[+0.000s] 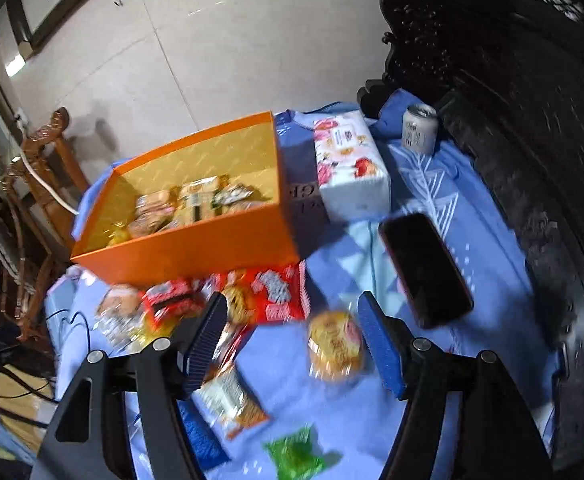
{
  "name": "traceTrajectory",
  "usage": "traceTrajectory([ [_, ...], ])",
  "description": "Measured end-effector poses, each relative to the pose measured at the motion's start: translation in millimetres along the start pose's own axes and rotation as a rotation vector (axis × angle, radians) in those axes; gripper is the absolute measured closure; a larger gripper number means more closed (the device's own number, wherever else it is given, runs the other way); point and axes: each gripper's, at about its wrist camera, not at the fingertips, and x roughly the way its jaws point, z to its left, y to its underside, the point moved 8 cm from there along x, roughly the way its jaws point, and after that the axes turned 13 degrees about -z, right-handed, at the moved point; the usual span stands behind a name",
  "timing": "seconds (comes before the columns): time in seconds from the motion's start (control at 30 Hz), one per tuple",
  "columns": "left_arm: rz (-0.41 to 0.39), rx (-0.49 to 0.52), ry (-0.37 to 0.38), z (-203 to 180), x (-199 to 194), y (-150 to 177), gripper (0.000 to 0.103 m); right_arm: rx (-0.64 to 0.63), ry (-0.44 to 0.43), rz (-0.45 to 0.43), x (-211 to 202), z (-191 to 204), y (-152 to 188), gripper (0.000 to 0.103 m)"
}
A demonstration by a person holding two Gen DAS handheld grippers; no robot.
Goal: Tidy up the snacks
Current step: 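Grasp the green candy bag with the right tool while the left tool grasps the blue bag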
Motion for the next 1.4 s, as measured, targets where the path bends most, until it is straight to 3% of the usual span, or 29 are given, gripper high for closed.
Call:
traceTrajectory([
  [0.17,-0.101,-0.068,0.022,-20.3,-0.5,-26.2,0.011,-0.046,-0.121,0.018,-41.9,27.3,28.0,0.034],
  [0.3,-0.148,-0.123,0.072,-54.4,26.4,-43.9,0.005,-0.103,-0.227,0.089,-55.8,54.2,73.0,0.034],
  [0.4,-0.093,-0.146,0.108,-88.2,61.4,-30.1,0.005,-0.159,-0.22,0.148,-50.7,56.6,113.9,0.034],
  [0.57,0.041,-0.094,0.117,-134.9,105.7,26.2,0.005,-0.103,-0.116,0.201,-30.4,24.6,154.4,0.034],
  [0.73,0.096,0.148,0.08,-165.2,116.6,83.2,0.005,-0.158,-0.101,0.209,-5.3,12.3,160.6,0.034],
  [0.87,0.104,0.284,0.048,-175.0,125.2,110.9,0.005,-0.3,-0.11,0.247,20.5,15.7,165.2,0.035],
  [0.97,0.089,0.301,0.039,-176.0,131.7,112.9,0.004,-0.359,-0.148,0.263,27.9,19.8,169.5,0.043],
  [1.0,0.085,0.308,0.039,-179.0,134.6,112.5,0.005,-0.375,-0.151,0.272,29.1,20.7,171.5,0.054],
  [1.03,0.096,0.319,0.053,-183.2,138.8,114.9,0.005,-0.4,-0.145,0.292,31.5,20.5,174.9,0.057],
  [1.1,0.148,0.366,0.061,-189.5,150.0,124.7,0.004,-0.426,-0.147,0.312,32.5,18.9,181.5,0.056],
  [1.2,0.138,0.408,0.067,-195.3,154.0,126.8,0.005,-0.422,-0.153,0.308,28.6,15.5,185.9,0.059],
  [1.33,0.129,0.319,0.106,-191.0,151.4,122.8,0.024,-0.361,-0.148,0.284,19.9,10.3,180.5,0.063],
  [1.4,0.118,0.305,0.111,-187.9,147.8,120.8,0.027,-0.31,-0.15,0.265,13.4,8.1,174.6,0.063],
])
